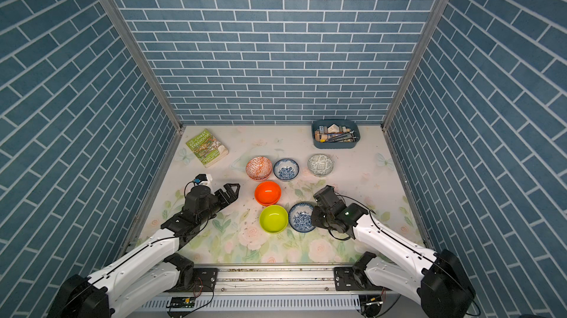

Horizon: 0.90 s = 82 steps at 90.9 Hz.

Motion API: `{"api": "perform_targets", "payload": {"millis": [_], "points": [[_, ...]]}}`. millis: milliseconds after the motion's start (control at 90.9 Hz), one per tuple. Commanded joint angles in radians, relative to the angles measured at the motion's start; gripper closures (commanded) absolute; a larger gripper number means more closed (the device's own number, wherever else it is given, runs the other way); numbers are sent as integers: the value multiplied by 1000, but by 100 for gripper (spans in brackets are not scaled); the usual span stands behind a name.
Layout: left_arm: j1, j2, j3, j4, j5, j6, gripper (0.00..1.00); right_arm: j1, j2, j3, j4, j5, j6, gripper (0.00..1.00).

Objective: Stack the bowls
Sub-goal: Pick up the bowl from the center of the board.

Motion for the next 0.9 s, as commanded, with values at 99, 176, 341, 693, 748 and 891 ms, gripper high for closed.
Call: {"api": "perform_targets", "payload": {"millis": [99, 176, 341, 693, 748, 891], "points": [[-1, 10, 9, 5, -6, 3, 0, 21, 49, -16, 28, 13, 18, 68], [0, 6, 9, 5, -8, 3, 0, 22, 56, -17, 28, 23, 15, 72], [-1, 11, 10, 5, -9, 3, 0, 23, 68, -9, 27, 30, 11, 85], [-1, 15, 10, 7, -6, 3, 0, 23, 59, 56, -48, 66, -11, 100], [0, 14, 10, 7, -5, 3, 0, 24, 46, 75, -58, 68, -12, 100], [-1, 14, 10, 7, -4, 4, 0, 22, 33, 143, -72, 65, -18, 100]]}}
